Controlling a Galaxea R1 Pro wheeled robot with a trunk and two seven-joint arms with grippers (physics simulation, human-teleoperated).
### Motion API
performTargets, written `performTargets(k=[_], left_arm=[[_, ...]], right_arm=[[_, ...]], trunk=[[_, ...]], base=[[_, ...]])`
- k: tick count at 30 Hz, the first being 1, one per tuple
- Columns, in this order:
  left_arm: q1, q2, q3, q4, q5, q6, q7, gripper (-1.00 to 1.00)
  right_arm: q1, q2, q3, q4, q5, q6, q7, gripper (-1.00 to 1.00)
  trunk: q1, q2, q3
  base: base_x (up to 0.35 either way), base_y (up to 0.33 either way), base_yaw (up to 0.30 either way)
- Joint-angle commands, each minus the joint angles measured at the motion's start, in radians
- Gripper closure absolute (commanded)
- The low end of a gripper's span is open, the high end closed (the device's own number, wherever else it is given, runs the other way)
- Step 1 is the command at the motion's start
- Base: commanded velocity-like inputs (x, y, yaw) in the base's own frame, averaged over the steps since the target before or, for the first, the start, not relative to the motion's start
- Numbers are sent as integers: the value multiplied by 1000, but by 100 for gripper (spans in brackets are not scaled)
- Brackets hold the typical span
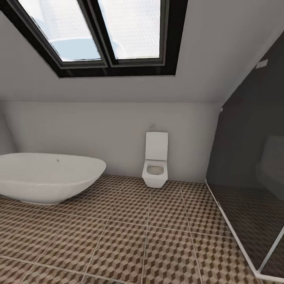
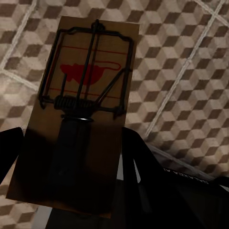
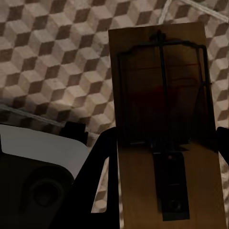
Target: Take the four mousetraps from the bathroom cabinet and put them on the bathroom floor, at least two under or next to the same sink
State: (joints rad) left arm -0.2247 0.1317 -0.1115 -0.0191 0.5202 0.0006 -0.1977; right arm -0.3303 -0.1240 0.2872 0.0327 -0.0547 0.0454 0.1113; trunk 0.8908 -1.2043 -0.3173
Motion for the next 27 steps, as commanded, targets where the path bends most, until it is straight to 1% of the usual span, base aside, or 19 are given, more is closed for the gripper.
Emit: performTargets(k=[1, 27], left_arm=[[-1, 0, -8, 1, 7, -1, -3, 100], [-1, 0, -8, 1, 7, -1, -3, 100]], right_arm=[[-1, 0, 7, 1, -8, 1, 7, 100], [-1, 1, 7, 1, -8, 2, 7, 100]], trunk=[[0, -1, -1], [0, -1, -1]], base=[[0, 0, 270], [0, 0, 270]])
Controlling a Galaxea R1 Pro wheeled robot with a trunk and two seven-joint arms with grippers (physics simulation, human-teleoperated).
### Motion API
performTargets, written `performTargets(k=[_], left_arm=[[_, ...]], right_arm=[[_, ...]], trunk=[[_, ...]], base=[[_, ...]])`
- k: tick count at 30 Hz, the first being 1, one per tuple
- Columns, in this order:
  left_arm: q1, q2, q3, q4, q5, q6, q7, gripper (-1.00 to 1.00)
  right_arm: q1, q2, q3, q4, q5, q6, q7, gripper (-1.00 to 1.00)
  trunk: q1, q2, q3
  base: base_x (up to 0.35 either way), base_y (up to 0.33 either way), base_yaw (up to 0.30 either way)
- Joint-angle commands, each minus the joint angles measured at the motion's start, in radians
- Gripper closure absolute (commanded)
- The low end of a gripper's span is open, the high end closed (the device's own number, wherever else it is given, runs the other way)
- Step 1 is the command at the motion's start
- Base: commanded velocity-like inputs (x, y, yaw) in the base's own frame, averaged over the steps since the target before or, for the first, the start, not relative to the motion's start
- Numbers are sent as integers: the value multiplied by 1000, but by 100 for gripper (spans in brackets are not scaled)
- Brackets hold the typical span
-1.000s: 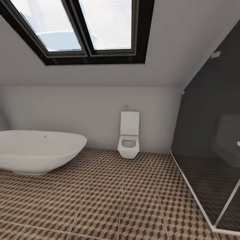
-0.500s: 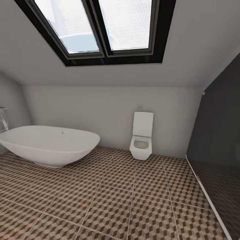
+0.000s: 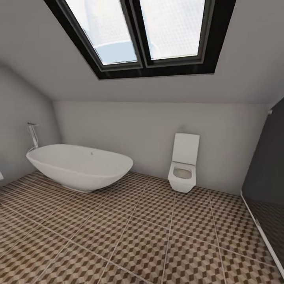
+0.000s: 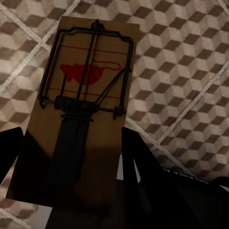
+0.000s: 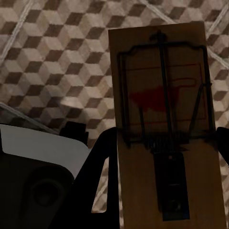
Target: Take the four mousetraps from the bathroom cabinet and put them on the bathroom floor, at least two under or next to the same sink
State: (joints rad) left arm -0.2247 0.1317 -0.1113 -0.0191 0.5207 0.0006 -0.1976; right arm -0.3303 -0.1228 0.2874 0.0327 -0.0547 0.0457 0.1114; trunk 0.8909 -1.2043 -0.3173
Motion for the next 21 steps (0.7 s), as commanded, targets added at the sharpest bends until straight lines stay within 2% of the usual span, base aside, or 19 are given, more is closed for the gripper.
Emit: performTargets(k=[1, 9, 14, 21], left_arm=[[-1, 0, -8, 1, 7, -1, -3, 100], [-1, 0, -8, 1, 7, -1, -3, 100], [0, -28, -11, 0, 10, -6, 23, 100], [0, -52, -10, -1, 4, 2, -12, 100]], right_arm=[[-1, 0, 7, 1, -8, 2, 7, 100], [-1, 0, 7, 1, -8, 8, 6, 100], [17, 3, 10, 0, 5, -1, -10, 100], [22, -2, 11, 0, 7, -5, 3, 100]], trunk=[[0, -1, -1], [0, -1, -1], [0, -1, -1], [0, -1, -1]], base=[[0, 0, 274], [0, 0, 277], [0, 0, 0], [0, 0, 0]])
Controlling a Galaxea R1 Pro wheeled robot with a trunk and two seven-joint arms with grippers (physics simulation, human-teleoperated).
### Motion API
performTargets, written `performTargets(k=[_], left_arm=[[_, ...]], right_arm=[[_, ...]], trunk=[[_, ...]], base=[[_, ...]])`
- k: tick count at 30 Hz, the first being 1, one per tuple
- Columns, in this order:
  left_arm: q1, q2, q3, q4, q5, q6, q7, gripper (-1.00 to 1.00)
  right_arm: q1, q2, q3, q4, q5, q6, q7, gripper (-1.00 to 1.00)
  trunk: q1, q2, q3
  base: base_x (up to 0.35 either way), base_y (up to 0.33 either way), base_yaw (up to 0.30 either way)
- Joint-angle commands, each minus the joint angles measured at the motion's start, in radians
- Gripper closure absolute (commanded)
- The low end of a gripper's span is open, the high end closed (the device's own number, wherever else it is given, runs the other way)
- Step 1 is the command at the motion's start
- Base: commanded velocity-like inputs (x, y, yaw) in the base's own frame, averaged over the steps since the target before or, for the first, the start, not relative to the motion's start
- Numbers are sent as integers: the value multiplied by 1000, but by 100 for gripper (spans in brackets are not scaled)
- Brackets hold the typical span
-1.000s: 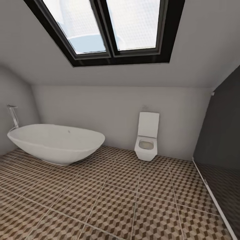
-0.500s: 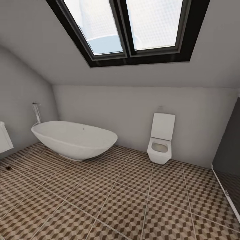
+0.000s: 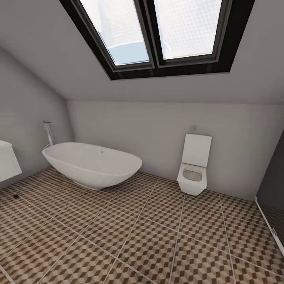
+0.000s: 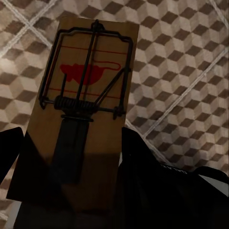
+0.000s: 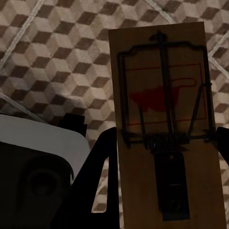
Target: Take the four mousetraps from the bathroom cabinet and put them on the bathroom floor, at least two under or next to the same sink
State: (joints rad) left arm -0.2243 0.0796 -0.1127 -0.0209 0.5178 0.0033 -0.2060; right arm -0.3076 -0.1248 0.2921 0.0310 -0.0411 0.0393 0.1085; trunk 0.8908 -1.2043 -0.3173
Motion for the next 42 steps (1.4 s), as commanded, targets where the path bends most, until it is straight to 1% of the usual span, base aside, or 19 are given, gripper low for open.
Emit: performTargets(k=[1, 8, 26, 29, 34, 42], left_arm=[[-1, 0, -8, 0, 7, 0, -3, 100], [-1, -1, -6, -1, 12, 0, -2, 100], [-1, -1, -1, -1, 15, -1, -1, 100], [-1, -1, -2, -1, 15, -2, 8, 100], [-1, -2, -3, -1, 14, -2, 56, 100], [-1, -3, -4, -1, 13, -2, 72, 100]], right_arm=[[-1, 0, 6, 1, -7, 1, 6, 100], [-1, 0, 6, 1, -9, 3, 5, 100], [-1, -1, 6, 1, -11, 13, 5, 100], [-1, -1, 6, 1, -11, 14, 5, 100], [-1, -1, 6, 1, -11, 16, 6, 100], [-1, -4, 6, 1, -11, 17, 21, 100]], trunk=[[0, -1, -1], [0, -1, 1], [0, -1, 11], [0, -1, 12], [0, -1, 14], [0, -1, 13]], base=[[0, 0, 0], [0, 0, -152], [0, 0, -269], [171, 0, -273], [286, 0, -276], [320, 0, -284]])
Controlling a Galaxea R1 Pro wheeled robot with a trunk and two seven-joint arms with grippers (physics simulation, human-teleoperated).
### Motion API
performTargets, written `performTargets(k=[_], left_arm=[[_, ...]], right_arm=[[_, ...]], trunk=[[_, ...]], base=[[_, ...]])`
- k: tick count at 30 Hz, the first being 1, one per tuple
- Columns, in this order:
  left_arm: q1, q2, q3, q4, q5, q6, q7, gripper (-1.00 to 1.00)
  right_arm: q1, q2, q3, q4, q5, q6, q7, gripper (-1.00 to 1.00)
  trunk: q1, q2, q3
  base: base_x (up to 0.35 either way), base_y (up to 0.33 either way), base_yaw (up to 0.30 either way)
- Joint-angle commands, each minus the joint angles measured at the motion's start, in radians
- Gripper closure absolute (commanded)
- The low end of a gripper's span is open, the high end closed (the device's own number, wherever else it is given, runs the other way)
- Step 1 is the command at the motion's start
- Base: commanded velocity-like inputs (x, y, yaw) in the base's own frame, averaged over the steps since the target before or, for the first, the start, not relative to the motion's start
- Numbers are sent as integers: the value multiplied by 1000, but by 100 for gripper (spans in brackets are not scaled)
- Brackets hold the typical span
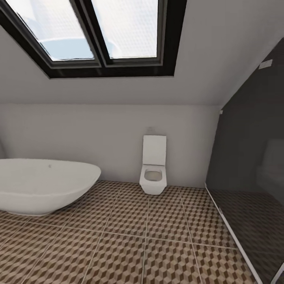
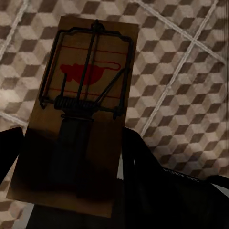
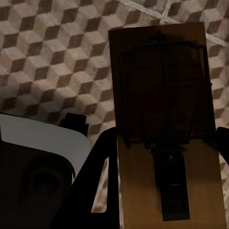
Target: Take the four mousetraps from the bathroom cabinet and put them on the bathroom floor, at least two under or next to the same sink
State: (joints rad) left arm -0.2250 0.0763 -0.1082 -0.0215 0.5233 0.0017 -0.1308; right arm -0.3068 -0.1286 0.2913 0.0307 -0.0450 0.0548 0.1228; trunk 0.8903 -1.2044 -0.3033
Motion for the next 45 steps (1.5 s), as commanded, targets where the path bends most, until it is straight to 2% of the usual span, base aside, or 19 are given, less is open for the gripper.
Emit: performTargets(k=[1, 10, 28, 38, 41, 45], left_arm=[[0, 0, -8, 0, 7, 0, -3, 100], [0, 2, -8, 0, 8, 0, -3, 100], [0, 5, -10, -2, 9, 3, -2, 100], [0, 5, -14, -6, 6, 13, 0, 100], [0, 5, -14, -7, 6, 14, 17, 100], [0, 4, -15, -9, 6, 15, 70, 100]], right_arm=[[-1, 0, 6, 2, -7, 2, 7, 100], [-1, 1, 6, 2, -7, 2, 1, 100], [-1, 1, 6, 2, -6, -4, 2, 100], [-1, 1, 6, 2, -7, -8, -10, 100], [-1, 1, 6, 2, -7, -8, -11, 100], [-1, 1, 6, 2, -7, -7, -11, 100]], trunk=[[1, -1, -2], [1, -1, -5], [1, -1, -26], [1, -1, -27], [1, -1, -27], [1, -1, -27]], base=[[323, 0, -286], [323, 0, -226], [323, 0, -9], [323, 0, -76], [323, 0, -69], [324, 0, -18]])
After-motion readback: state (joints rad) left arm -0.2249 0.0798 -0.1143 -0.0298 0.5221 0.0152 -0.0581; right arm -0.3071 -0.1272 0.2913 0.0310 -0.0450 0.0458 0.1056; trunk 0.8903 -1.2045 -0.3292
